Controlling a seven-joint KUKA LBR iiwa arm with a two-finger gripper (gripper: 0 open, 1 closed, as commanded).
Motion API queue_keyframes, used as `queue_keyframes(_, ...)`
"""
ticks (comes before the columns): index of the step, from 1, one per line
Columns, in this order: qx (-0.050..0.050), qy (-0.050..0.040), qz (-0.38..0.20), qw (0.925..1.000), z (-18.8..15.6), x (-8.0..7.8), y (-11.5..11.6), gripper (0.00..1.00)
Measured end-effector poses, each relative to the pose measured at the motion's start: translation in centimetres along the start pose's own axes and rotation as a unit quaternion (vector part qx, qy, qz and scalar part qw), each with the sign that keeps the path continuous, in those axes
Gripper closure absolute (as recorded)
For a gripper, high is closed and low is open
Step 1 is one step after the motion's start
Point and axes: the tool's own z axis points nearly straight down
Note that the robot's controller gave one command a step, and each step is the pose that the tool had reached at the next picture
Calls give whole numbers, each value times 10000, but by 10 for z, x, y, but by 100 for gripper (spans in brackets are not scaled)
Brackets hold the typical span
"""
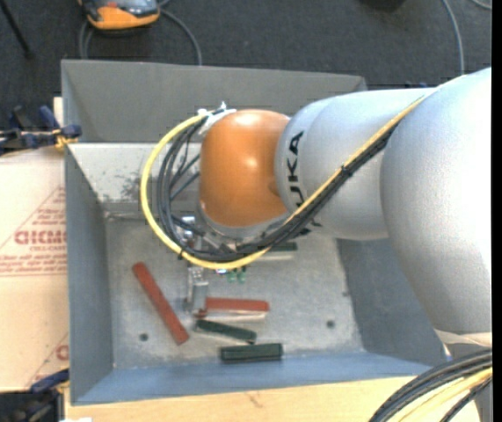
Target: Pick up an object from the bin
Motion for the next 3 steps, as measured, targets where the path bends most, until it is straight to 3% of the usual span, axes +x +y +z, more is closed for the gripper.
queue_keyframes(1,17,45,-185,9998,37,20,-28,0)
queue_keyframes(2,12,38,86,10000,64,3,-73,100)
queue_keyframes(3,9,44,93,9999,65,4,-72,100)
